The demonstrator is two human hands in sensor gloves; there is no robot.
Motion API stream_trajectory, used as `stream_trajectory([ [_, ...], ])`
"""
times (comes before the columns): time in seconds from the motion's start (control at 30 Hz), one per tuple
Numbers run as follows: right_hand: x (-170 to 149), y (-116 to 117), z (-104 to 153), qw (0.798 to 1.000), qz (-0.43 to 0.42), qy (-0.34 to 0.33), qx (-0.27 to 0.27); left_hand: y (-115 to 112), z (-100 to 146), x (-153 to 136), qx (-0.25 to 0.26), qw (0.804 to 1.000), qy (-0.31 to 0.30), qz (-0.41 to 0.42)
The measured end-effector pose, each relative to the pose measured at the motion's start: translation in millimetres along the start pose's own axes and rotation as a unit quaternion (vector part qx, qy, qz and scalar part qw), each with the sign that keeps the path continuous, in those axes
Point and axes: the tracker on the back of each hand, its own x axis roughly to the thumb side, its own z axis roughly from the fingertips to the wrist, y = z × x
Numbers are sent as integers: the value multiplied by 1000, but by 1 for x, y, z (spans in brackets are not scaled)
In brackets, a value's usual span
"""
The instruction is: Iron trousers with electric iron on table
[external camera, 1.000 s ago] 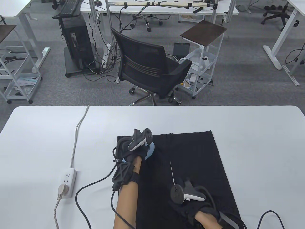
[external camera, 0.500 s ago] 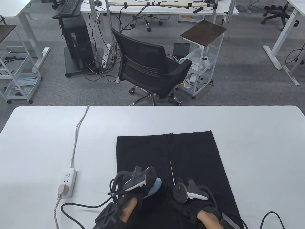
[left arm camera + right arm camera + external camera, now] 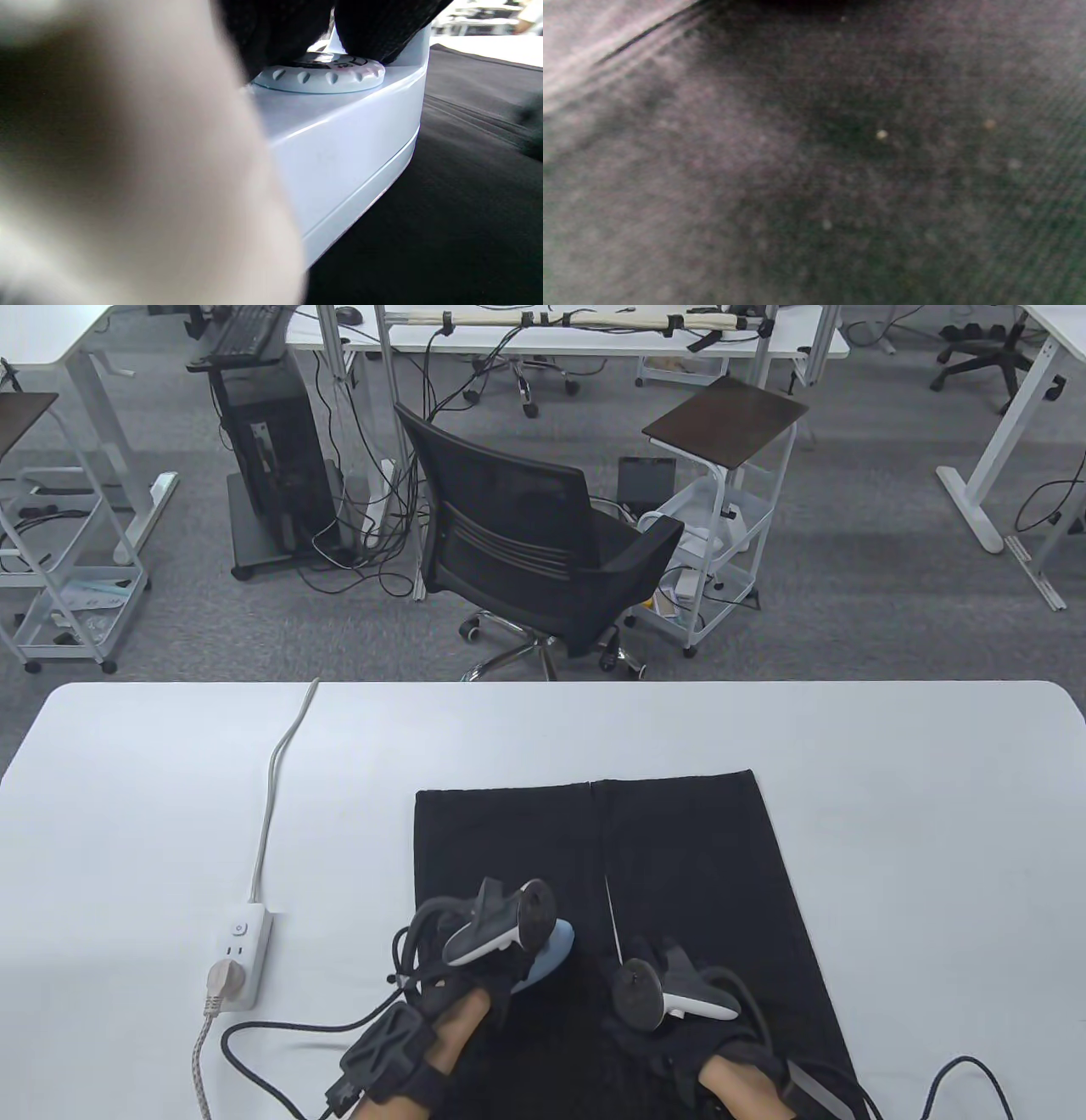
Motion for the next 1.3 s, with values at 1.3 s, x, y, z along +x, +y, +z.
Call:
stream_trajectory([
  [1.3,-1,0,-1,1000,-6,-5,2,-21,71,34,11,999,-28,-22],
])
